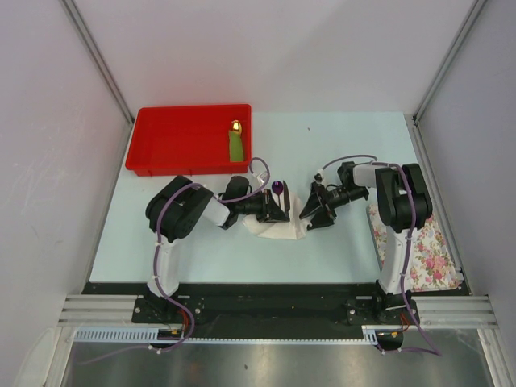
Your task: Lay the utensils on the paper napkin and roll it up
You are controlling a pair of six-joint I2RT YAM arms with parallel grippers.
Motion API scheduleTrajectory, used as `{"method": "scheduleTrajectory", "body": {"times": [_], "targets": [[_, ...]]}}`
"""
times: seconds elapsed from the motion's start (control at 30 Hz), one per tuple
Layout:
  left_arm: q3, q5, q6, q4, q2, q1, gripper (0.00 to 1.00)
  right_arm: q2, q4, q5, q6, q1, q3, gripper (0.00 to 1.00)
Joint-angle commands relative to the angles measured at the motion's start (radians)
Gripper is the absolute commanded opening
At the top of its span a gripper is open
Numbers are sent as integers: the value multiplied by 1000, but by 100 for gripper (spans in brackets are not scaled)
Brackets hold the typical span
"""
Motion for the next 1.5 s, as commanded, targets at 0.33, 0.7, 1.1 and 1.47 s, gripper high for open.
{"method": "scheduleTrajectory", "body": {"times": [0.33,0.7,1.1,1.47], "targets": [[1,-46,55,-52,18,4,15,-30,-121,-2,-105,-5,14,82],[4,-44,55,-46,21,2,15,-94,-12,70,-28,-20,6,69],[4,-43,54,-39,15,4,14,-82,17,170,-30,91,68,25],[2,-29,43,-21,3,8,10,-33,107,196,74,171,117,9]]}}
